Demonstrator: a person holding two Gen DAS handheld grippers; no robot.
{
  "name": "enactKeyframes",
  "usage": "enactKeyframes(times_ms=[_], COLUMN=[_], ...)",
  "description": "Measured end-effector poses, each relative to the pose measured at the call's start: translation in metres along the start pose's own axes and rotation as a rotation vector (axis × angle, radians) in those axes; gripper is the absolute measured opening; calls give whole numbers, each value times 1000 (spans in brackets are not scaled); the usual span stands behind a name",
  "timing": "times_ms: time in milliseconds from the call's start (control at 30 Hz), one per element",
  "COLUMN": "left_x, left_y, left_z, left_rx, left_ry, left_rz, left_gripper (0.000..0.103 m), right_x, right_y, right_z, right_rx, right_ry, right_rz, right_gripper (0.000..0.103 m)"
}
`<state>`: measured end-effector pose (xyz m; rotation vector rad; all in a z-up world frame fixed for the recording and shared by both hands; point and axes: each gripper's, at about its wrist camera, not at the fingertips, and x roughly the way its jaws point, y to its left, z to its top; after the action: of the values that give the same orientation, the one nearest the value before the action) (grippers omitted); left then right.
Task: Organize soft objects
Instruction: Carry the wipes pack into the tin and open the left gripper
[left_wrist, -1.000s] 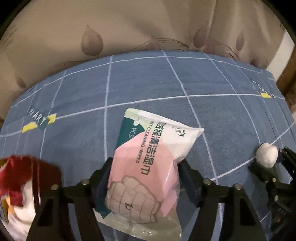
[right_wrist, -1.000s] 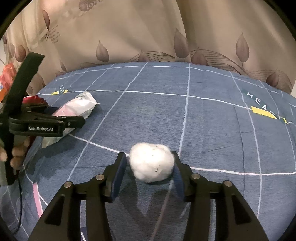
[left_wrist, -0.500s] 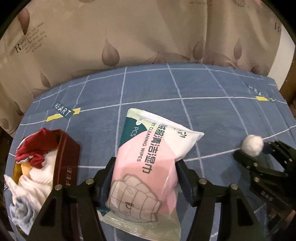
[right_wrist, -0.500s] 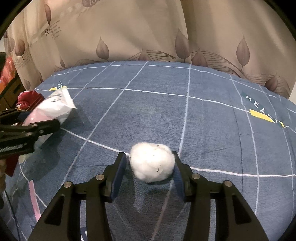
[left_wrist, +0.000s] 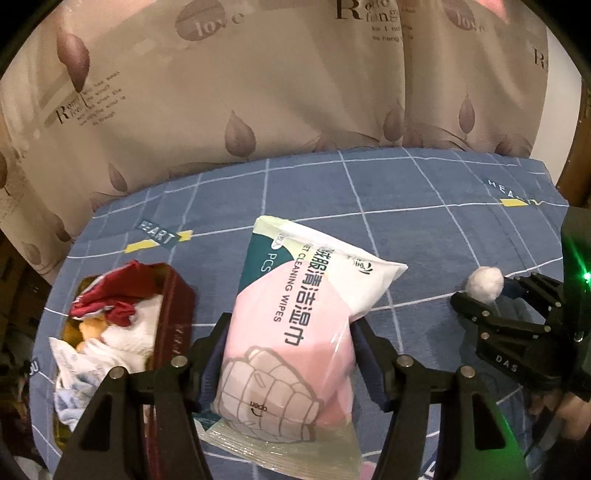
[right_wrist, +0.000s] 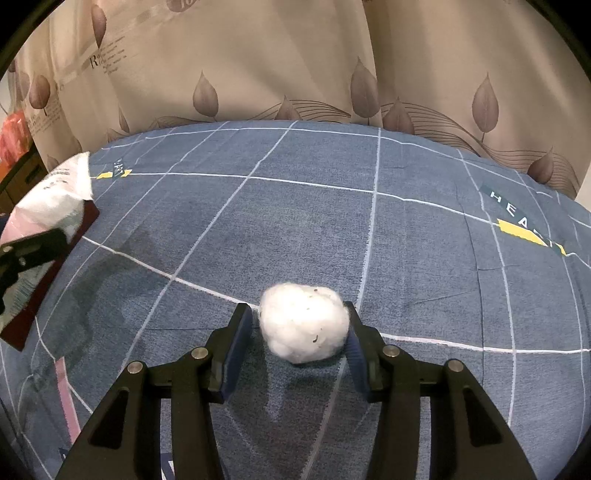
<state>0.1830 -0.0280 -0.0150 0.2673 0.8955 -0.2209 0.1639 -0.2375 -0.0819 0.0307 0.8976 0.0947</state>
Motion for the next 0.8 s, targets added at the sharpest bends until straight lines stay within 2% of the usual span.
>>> enactKeyframes(times_ms=[333,533,800], left_x=[-24,-40,-49], left_y=[40,87,148], left_z=[11,22,24], left_rx=[-70,-160,-249], left_ry=[-30,-41,-33], left_rz=[19,40,114], left_gripper=[64,64,64], right_x=[0,0,0], right_y=[0,0,0], right_z=[0,-1,0], right_rx=[-1,-1,-1], right_ry=[0,0,0], right_rz=[0,0,0], right_gripper=[46,46,46])
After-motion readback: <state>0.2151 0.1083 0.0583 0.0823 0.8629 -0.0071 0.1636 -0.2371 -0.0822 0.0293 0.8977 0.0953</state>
